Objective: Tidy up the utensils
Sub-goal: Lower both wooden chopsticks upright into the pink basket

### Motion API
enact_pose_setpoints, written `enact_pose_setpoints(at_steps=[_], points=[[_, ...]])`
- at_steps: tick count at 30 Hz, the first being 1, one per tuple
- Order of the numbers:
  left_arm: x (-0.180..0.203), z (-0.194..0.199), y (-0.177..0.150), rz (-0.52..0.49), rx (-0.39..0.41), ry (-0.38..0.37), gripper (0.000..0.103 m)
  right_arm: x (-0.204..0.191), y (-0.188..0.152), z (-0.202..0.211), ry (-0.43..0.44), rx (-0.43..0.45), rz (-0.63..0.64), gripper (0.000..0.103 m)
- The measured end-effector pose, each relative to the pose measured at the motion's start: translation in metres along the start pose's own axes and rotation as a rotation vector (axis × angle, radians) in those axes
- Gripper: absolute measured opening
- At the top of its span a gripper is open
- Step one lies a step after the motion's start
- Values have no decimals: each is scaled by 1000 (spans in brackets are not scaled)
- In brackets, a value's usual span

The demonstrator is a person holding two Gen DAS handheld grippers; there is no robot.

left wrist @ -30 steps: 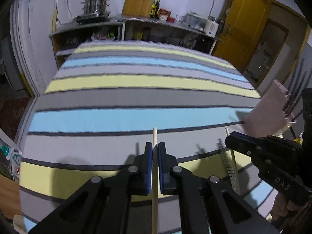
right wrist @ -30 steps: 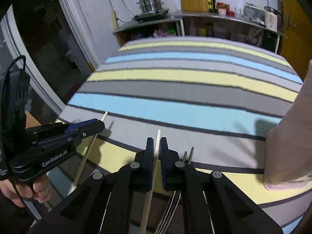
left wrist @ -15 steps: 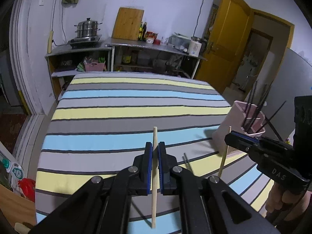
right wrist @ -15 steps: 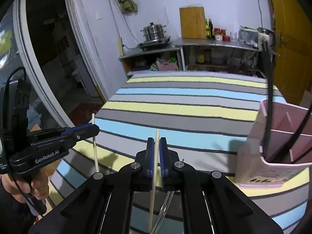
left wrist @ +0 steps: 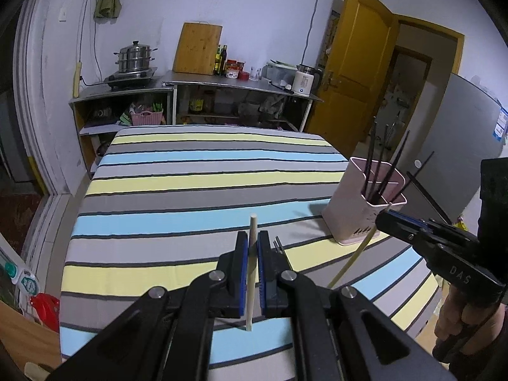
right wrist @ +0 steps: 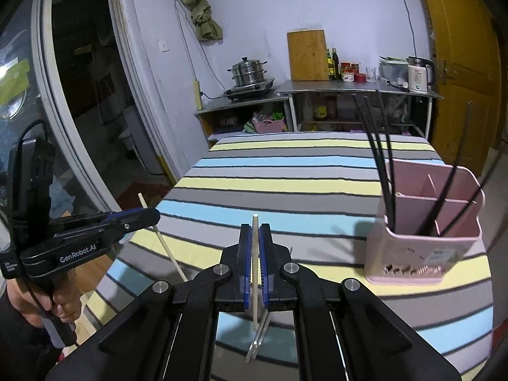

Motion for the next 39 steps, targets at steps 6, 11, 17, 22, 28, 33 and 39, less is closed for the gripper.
enact_pose_setpoints(at_steps=[6, 11, 17, 22, 28, 33, 39], points=[[7, 11, -7, -13, -4, -1, 6, -1, -12, 16, -19, 1, -6, 5], [15, 15, -6, -9, -4, -13, 6, 3, -15, 27, -29, 15, -18, 5], [42, 20, 1, -40, 12, -61, 6, 19, -12, 54, -65, 66, -41, 5], [72, 9, 6, -46, -7, -142, 6, 48, -15, 79, -117, 109, -103, 5], [111, -14, 12, -58, -41, -226, 6, 88, -22, 98, -181, 134, -192, 5], [140, -19, 34, -70, -20, -281, 6, 112, -13, 116, -221, 176, -225, 5], [165, -13, 70, -73, 48, -329, 6, 129, 21, 137, -261, 266, -234, 5]])
Point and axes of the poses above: each gripper's, at about its wrist camera, not at the fingertips, and z roughly against the way its jaws point, x to its right, y to its top, the point moved 6 cm from there along -z, roughly the way its jaws point, and after that the axes turned 7 degrees about z, right-handed, at the moved point
